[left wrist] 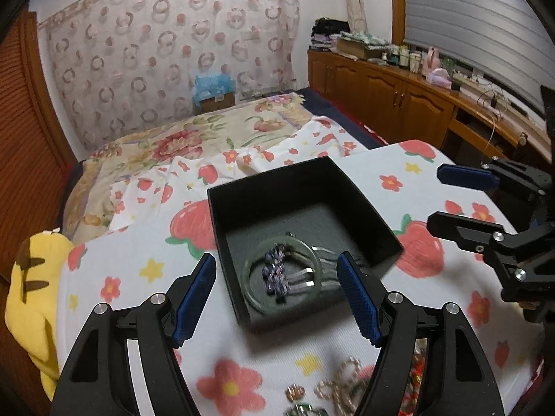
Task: Organize jewelry
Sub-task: 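Lower the jade bangle into the black box and open the left tool, then return to the pile and grasp the red string bracelet with the right tool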
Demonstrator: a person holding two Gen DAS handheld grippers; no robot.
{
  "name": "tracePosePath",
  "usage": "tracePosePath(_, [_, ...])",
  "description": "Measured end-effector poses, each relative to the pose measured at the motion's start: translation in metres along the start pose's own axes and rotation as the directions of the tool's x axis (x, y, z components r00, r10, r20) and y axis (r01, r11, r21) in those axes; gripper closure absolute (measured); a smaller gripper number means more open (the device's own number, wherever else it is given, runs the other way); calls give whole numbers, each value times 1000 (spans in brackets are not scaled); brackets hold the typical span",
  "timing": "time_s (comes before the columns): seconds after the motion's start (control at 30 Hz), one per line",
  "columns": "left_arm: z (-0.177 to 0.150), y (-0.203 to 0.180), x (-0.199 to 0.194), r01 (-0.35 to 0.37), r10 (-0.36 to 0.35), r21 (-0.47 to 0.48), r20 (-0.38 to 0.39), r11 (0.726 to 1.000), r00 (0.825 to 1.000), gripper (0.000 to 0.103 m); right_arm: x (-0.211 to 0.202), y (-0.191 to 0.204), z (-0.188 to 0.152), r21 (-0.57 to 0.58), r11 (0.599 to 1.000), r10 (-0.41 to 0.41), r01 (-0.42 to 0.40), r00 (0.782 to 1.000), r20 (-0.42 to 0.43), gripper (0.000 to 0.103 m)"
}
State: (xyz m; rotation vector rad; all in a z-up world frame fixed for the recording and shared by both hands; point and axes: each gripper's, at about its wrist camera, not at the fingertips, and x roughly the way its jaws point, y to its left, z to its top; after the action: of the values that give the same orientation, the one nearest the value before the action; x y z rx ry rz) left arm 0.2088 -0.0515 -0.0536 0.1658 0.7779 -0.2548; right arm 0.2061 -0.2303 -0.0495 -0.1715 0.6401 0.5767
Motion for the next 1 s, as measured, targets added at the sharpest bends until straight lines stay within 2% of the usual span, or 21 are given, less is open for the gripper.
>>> tracePosePath(0.23, [-25, -2, -31, 15, -14, -26, 25, 1000, 1000, 34, -15, 21, -14, -18, 1000, 17, -17, 1000, -13, 38])
tracePosePath(0.43, [-54, -5, -51, 22, -20, -49, 32, 999, 999, 34, -32, 37, -30, -32, 999, 39, -40, 999, -25, 43])
tracePosePath(0.83, [-97, 6, -78, 22, -19, -94, 26, 995, 999, 34, -37, 63, -71, -10, 992, 122, -124, 988, -96, 65])
tracePosePath(1.0, [-108, 11, -81, 18, -16, -116, 20, 993, 1000, 34, -31, 64, -80, 15, 991, 132, -131, 983, -130, 72])
